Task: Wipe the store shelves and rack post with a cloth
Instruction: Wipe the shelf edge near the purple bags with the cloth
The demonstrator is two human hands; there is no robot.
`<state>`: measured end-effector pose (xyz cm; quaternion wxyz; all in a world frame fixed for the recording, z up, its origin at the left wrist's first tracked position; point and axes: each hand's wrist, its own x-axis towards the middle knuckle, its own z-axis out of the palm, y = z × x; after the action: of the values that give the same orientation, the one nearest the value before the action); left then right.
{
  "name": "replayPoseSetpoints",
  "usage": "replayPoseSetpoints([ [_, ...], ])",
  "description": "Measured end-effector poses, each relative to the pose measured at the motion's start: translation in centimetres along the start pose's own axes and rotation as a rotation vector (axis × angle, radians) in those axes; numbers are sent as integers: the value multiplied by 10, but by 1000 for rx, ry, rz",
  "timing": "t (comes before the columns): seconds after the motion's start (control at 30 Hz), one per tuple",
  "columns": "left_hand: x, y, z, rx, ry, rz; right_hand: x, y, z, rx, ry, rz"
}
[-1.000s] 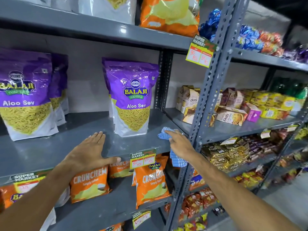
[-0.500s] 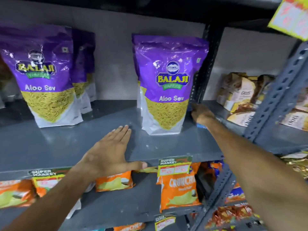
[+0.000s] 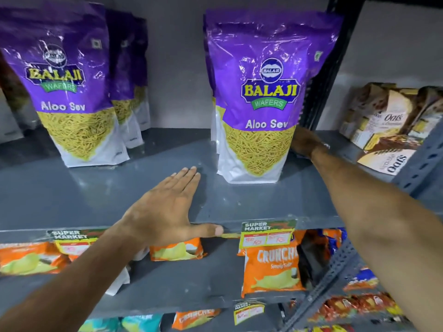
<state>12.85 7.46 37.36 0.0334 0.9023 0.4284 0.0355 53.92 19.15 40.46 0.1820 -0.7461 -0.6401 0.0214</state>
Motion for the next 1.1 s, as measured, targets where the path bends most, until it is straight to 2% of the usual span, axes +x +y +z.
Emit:
replayPoseSetpoints([
  [0.1, 1, 0, -1, 2, -25, 1, -13, -4, -3, 28, -8, 56],
  [0.4, 1, 1, 0, -28, -3, 5, -144, -42, -23, 55, 61, 272],
  [0.57, -1, 2, -1, -6, 0, 18, -227, -70, -35, -15, 99, 259],
  [0.77, -6, 6, -7, -3, 12, 5, -263, -117, -17, -35, 172, 246],
  [1.0, -18, 5, -5, 16, 60, -1, -279, -192, 23, -24, 276, 42],
  [1.1, -35, -3, -7, 79, 70, 0, -278, -216, 25, 38, 248, -43],
])
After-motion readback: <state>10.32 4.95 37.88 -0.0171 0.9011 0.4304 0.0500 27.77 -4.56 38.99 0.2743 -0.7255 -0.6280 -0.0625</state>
